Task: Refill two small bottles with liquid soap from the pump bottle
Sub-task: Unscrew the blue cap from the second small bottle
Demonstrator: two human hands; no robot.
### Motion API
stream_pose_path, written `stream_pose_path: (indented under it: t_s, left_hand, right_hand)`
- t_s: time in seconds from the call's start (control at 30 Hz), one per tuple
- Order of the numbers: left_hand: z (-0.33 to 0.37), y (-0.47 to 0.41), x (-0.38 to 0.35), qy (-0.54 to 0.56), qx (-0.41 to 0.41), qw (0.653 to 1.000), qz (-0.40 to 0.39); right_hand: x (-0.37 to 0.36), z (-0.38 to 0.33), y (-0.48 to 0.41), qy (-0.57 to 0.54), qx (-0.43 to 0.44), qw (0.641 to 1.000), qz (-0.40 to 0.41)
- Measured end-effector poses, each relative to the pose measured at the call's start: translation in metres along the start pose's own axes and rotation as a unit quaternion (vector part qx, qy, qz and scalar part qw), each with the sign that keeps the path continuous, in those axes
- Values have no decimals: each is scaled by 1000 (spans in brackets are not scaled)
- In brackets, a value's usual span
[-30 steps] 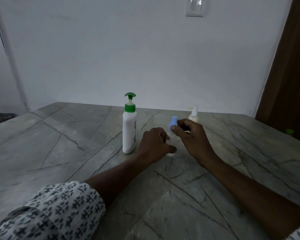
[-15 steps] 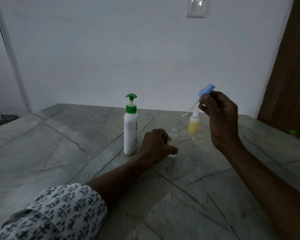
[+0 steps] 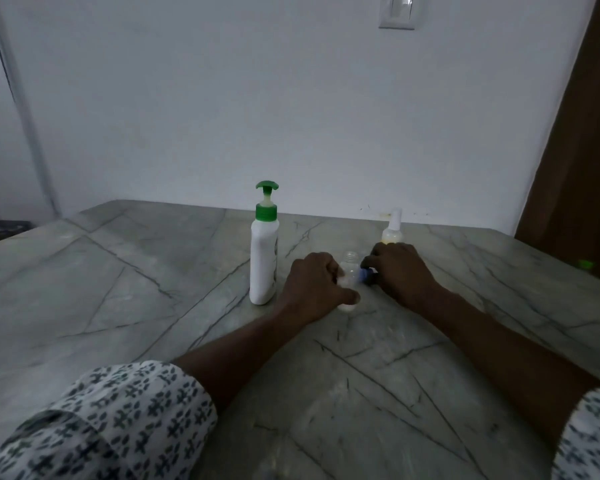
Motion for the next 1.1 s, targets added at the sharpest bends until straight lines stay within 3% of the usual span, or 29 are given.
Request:
stream_pose_path:
  t_s: [0.27, 0.7, 0.83, 0.9, 0.97, 1.1]
  left_hand:
    - [-3, -2, -3, -12, -2, 1000, -5]
    - [0, 1, -2, -15, -8, 1000, -18]
    - [-2, 1, -2, -4, 1, 1000, -23]
    - [-2, 1, -2, -4, 6, 1000, -20]
    - [-3, 1, -2, -10, 9, 1000, -18]
    - [-2, 2, -1, -14, 8, 1000, -14]
  right_hand:
    - [-6, 13, -1, -76, -41, 996, -9]
    - [2, 15, 3, -103, -51, 993, -2]
    - [39, 21, 10, -271, -64, 957, 83]
    - [51, 21, 20, -400, -77, 912, 48]
    - [51, 16, 28, -456, -80, 886, -1]
    - [43, 23, 26, -364, -100, 925, 33]
Point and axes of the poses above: each hand's wrist, its own y-axis away from the middle knuckle, its own x-axis out of the back of the hand, z = x × y, the point moved 6 cm from there along -y, towards the middle knuckle, and after that the axes turned 7 degrees about -x, right-handed, at the moved point
